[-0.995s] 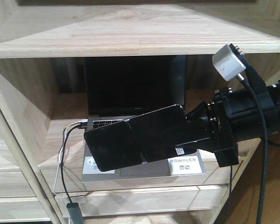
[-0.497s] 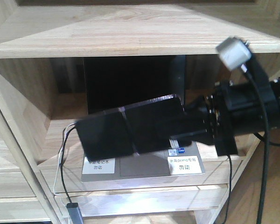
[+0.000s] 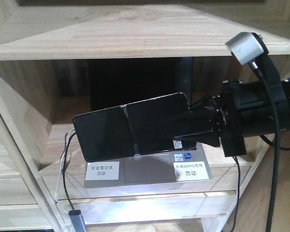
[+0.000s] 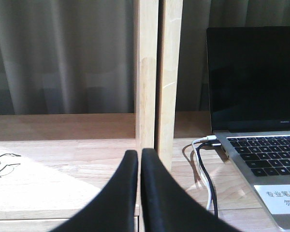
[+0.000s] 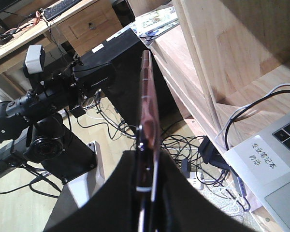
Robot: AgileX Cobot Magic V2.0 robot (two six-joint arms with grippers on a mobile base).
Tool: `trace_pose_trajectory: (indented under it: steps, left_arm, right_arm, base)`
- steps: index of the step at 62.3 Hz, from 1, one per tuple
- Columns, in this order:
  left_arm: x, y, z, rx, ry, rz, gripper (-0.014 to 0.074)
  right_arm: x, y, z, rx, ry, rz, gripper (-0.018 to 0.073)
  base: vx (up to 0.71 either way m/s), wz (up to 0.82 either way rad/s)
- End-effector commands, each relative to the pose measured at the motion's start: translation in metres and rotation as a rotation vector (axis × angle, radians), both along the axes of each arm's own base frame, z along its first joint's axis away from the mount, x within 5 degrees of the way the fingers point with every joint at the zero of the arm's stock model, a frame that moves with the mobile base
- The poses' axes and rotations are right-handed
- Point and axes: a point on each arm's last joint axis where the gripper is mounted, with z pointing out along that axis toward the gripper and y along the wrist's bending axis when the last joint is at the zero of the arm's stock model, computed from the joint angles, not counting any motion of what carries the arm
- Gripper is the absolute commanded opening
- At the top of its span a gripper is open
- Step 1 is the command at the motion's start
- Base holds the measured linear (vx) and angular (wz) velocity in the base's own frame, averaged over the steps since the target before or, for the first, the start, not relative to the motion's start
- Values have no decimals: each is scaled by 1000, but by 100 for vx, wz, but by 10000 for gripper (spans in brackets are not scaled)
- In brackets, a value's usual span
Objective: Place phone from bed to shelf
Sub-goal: 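Raise the right gripper with the phone toward the upper shelf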
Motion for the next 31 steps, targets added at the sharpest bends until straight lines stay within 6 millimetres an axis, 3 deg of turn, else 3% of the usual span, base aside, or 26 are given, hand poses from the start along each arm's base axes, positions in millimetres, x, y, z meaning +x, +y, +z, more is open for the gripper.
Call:
trace_pose_trajectory:
  steps: [1, 31]
  left_arm:
    - [-1, 0, 15, -11, -108, -2, 1]
    - [-1, 0, 15, -11, -108, -2, 1]
  right_arm:
    - [-11, 2, 24, 115, -15, 54, -3]
    - [-10, 2, 24, 120, -27, 36, -3]
  base:
    - [0, 0]
    - [0, 0]
